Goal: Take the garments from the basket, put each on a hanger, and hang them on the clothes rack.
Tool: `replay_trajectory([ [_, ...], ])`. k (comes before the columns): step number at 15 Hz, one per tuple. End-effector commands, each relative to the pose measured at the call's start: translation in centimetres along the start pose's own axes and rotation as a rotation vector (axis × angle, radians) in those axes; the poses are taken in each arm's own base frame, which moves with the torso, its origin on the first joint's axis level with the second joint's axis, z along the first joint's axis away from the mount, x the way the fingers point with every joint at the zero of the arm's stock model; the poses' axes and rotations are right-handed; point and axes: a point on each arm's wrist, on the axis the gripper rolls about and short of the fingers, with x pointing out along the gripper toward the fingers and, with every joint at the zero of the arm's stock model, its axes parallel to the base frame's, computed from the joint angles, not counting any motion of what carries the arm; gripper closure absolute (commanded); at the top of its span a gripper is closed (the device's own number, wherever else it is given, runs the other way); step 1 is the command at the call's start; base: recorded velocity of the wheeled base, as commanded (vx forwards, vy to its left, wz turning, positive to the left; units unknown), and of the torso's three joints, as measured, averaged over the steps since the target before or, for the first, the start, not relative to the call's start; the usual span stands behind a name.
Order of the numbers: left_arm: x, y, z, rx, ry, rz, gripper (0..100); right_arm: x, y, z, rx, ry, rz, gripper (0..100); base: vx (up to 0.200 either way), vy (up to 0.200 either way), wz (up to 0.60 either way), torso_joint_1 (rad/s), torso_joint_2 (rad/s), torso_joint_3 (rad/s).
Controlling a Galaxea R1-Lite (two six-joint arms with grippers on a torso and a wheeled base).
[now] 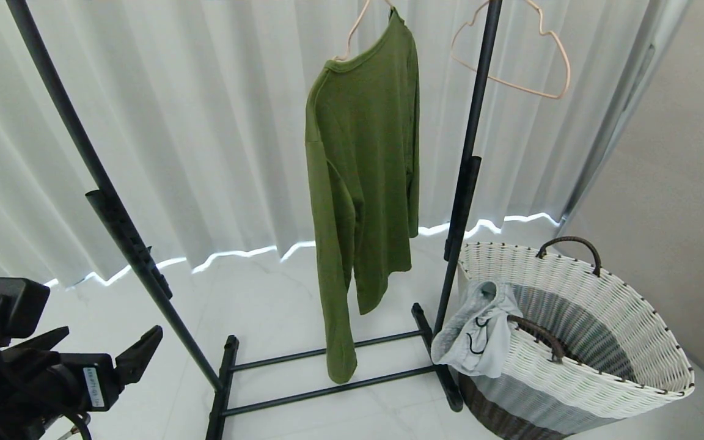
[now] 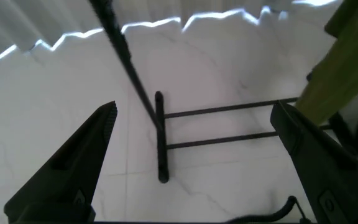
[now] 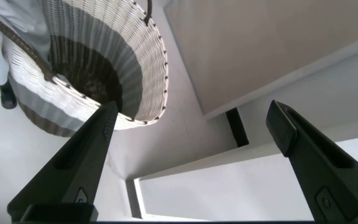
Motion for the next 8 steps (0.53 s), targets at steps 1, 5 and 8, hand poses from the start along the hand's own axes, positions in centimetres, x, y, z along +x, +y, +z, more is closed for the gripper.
replay_trajectory([
  [1,-0.4,0.7,-1.2,-0.011,0.029,0.062,0,0.0,0.0,0.1,-0.004,0.0,0.0,0,0.0,0.0,0.0,0.0,0.0,0.0],
  [5,-2.7,1.4,-3.2,0.174,0.015,0.059,0,0.0,-0.1,0.2,-0.016,-0.008,-0.003,0,0.0,0.0,0.0,0.0,0.0,0.0],
  [8,-3.6,2.0,-4.1,0.184,0.053,0.079,0,0.0,-0.1,0.1,-0.018,-0.007,-0.001,0,0.0,0.0,0.0,0.0,0.0,0.0],
])
